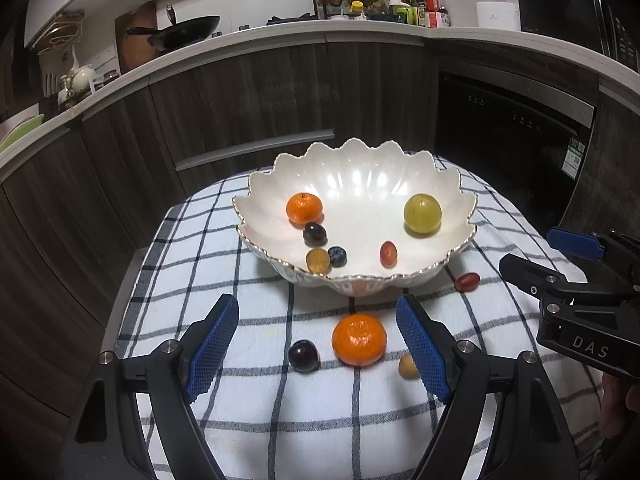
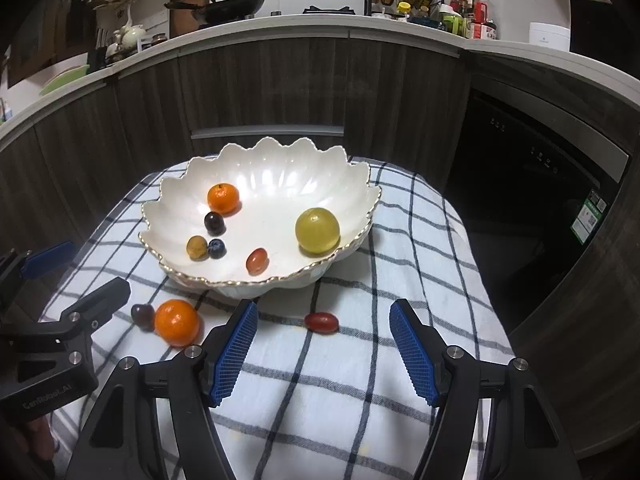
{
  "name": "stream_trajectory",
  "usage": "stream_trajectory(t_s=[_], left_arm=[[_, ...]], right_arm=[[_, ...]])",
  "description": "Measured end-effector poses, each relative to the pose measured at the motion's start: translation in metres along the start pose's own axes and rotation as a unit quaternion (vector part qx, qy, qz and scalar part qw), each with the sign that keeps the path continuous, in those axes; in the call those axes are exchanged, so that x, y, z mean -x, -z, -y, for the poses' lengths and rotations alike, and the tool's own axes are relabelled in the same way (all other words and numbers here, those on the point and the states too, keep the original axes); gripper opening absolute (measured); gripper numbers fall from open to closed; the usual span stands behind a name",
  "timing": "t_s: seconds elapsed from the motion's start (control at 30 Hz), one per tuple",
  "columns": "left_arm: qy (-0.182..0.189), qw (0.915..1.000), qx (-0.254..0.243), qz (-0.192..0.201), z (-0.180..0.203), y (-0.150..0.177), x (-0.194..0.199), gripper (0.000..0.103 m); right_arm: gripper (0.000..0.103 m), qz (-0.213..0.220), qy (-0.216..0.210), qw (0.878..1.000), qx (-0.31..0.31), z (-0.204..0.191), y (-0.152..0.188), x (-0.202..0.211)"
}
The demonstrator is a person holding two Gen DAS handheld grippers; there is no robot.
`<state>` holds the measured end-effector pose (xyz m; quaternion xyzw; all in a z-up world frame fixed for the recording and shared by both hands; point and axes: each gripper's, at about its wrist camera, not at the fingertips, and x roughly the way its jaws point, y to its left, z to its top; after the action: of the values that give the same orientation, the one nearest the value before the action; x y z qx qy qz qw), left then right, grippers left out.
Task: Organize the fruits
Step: 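Withdraw both open tools from the bowl toward the remaining fruits, then move the left tool around the dark plum while the right tool approaches the tan fruit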
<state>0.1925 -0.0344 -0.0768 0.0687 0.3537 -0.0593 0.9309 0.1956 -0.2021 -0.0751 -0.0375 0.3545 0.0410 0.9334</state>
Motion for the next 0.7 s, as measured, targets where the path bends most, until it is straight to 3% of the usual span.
stream_trajectory(t_s=[0.7], left_arm=[[0.015,0.9996,-0.025,-0.002,-0.026,0.021,-0.007,0.081]], right_arm=[[0.069,-0.019,-0.024,0.999,0.011,-0.04,0.019,-0.013]])
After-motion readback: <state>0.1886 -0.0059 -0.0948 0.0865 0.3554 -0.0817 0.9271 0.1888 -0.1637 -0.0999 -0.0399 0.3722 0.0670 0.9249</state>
